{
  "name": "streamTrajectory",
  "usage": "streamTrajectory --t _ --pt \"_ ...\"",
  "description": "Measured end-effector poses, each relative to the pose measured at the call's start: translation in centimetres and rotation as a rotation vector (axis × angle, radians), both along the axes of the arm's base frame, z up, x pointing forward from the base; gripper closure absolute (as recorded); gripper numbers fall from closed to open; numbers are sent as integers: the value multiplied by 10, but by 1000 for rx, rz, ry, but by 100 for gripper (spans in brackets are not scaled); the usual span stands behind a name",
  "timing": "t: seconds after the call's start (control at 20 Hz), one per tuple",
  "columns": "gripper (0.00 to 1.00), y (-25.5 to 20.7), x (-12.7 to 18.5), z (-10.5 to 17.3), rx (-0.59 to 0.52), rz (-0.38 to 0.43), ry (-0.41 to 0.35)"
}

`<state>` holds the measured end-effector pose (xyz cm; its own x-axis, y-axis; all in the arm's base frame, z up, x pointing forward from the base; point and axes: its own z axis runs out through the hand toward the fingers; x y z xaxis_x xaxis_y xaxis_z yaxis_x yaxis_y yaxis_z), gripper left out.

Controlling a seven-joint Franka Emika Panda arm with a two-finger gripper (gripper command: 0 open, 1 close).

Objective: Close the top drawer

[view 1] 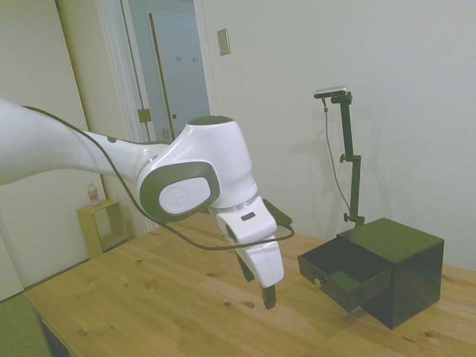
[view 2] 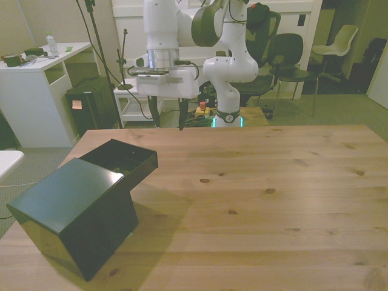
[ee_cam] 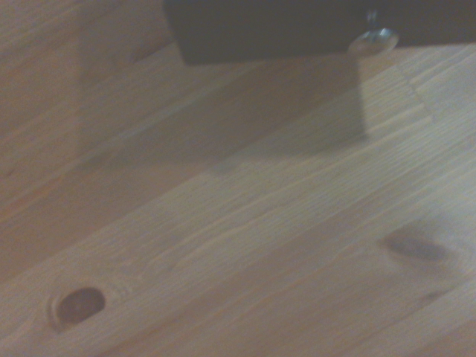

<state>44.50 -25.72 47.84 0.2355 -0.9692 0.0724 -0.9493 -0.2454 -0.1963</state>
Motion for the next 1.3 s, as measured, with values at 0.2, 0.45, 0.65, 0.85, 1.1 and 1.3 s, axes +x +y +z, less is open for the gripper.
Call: streamTrajectory --t 0.2,0.45,0.65,0.85,1.1,1.3 --pt "100 -14 16 1 -3 -13 14" --pt "100 -24 41 -2 -7 -13 30" --pt "100 -19 64 -7 0 4 41" --pt "100 -15 79 -15 3 14 50" --pt "100 -17 93 -14 -1 15 44" --pt "100 -13 100 -15 5 22 50"
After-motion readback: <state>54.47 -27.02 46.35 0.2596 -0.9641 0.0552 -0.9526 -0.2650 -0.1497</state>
